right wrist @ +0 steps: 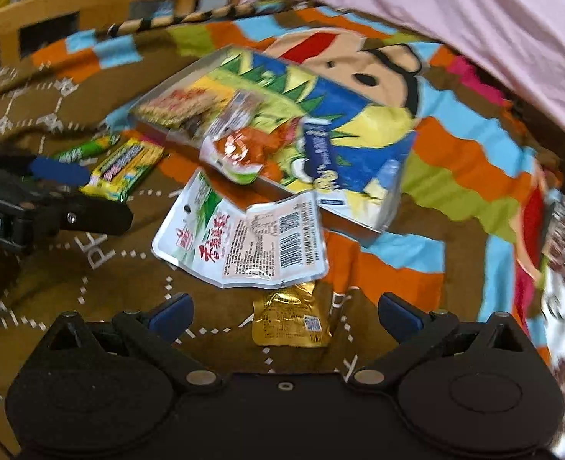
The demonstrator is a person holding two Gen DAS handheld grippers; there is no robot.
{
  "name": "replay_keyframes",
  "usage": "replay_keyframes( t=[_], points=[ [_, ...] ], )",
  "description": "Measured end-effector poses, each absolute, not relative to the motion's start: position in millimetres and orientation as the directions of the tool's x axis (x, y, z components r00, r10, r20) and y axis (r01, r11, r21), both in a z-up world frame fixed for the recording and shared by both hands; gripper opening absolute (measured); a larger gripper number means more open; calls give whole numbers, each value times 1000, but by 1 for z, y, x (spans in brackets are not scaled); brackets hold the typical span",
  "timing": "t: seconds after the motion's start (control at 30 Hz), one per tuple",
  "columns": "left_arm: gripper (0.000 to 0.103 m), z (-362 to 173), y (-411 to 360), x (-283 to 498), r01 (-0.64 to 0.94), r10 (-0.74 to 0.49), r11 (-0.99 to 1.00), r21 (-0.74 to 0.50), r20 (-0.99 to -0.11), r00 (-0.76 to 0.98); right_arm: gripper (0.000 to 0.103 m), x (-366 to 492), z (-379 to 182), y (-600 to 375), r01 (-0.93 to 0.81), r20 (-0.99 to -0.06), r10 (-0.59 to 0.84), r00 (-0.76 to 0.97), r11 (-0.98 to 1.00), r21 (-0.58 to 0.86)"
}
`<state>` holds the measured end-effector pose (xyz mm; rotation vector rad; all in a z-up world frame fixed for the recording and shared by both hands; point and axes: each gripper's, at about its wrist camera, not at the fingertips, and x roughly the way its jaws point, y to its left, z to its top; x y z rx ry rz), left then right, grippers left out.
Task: Organize snacks
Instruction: 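Grasp the white printed packet with the left gripper while the right gripper grasps the gold foil packet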
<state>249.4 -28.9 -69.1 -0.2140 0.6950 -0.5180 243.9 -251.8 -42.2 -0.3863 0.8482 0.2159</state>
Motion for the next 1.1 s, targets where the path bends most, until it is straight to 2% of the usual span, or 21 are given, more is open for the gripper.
replay_keyframes(
  t=[0.2, 0.3, 0.43, 0.6, 0.67, 0.73, 0.8, 0.83, 0.93, 0.97, 1.07, 1.1],
  points=[
    [103, -76, -40, 263, 427, -567, 824, -372, -540, 622, 99, 264, -63, -250, -441, -807, 81, 584, 867, -233],
    [102, -81, -45, 270, 447, -603, 798, -405, -527, 599, 92, 275, -72, -251, -454, -823, 78, 563, 861, -229],
    [98, -86, -54, 274, 471, -626, 780, -413, -517, 583, 89, 288, -80, -259, -427, -840, 78, 537, 884, -192],
    [87, -93, -62, 279, 477, -638, 770, -424, -517, 570, 86, 292, -86, -259, -417, -847, 79, 525, 892, -175],
    [75, -97, -63, 282, 464, -638, 770, -438, -525, 563, 85, 292, -88, -257, -424, -849, 78, 522, 888, -180],
    [71, -101, -64, 284, 450, -629, 777, -440, -542, 558, 83, 292, -88, -256, -426, -847, 75, 527, 885, -187],
    [60, -103, -67, 284, 455, -622, 783, -425, -553, 554, 81, 292, -88, -256, -416, -840, 68, 539, 888, -195],
    [51, -104, -69, 284, 466, -626, 779, -419, -558, 545, 78, 292, -87, -257, -411, -837, 65, 543, 890, -197],
    [36, -106, -78, 283, 491, -612, 786, -376, -592, 525, 74, 293, -89, -259, -402, -842, 68, 536, 897, -183],
    [28, -108, -79, 284, 490, -606, 789, -372, -606, 516, 71, 294, -90, -260, -402, -845, 74, 529, 899, -173],
    [20, -113, -80, 284, 469, -588, 802, -370, -628, 510, 63, 294, -90, -261, -395, -848, 80, 524, 905, -159],
    [19, -113, -79, 284, 462, -585, 805, -373, -629, 512, 58, 295, -90, -261, -388, -848, 78, 524, 908, -156]
  ],
)
